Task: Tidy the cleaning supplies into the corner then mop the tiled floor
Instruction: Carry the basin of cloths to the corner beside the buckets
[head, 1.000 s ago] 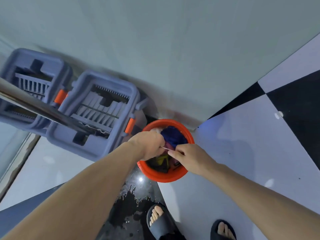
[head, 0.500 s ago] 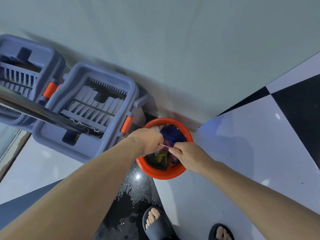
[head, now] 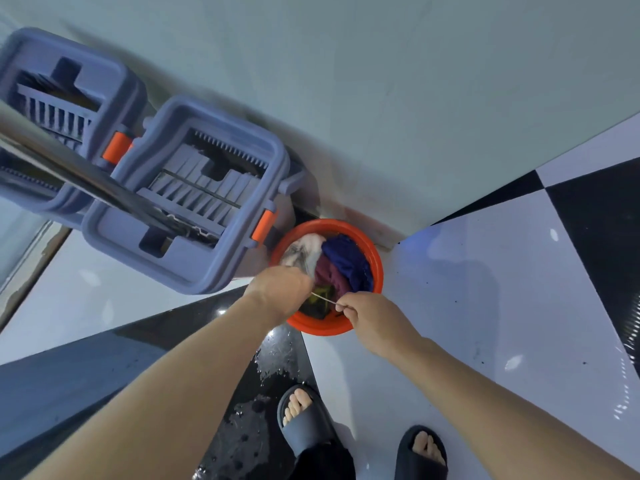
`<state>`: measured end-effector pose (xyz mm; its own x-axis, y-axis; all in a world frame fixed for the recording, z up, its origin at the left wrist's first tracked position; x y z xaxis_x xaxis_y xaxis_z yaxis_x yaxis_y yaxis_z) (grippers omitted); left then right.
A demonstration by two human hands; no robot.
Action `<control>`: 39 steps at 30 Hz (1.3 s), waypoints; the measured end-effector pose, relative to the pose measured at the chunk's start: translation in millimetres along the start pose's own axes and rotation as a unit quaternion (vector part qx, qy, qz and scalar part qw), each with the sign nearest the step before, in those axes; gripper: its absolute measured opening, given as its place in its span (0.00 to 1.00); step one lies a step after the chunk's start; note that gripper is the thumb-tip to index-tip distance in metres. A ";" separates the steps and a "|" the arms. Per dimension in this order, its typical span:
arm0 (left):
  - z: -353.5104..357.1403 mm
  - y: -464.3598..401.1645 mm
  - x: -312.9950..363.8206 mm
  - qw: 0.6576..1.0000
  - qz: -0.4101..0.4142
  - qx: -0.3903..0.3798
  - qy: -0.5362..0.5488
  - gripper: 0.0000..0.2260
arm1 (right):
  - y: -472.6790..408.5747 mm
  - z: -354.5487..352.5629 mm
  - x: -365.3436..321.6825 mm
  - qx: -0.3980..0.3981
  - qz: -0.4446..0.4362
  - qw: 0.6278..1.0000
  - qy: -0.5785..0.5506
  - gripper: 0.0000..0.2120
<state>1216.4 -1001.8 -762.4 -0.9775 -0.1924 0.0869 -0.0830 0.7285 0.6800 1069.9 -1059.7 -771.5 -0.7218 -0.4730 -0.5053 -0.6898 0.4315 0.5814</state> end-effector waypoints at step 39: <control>67.9 315.2 112.8 0.632 -0.511 0.310 0.493 0.22 | 197.8 -14.8 -101.2 -0.056 -0.256 0.951 0.166 0.25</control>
<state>1066.8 -749.2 -587.7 0.2195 -0.8646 0.4519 -0.9324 -0.0496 0.3580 1007.4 -937.8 -595.9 -0.2224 -0.8233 -0.5222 -0.9222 0.0038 0.3867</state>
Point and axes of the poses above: each hand's wrist, its own y-axis away from the middle knuckle, its own z-axis out of the palm, x = y × z, the point moved 3 cm from there along -y, towards the middle knuckle, and after that the axes turned 2 degrees about y, right-handed, at the moved point
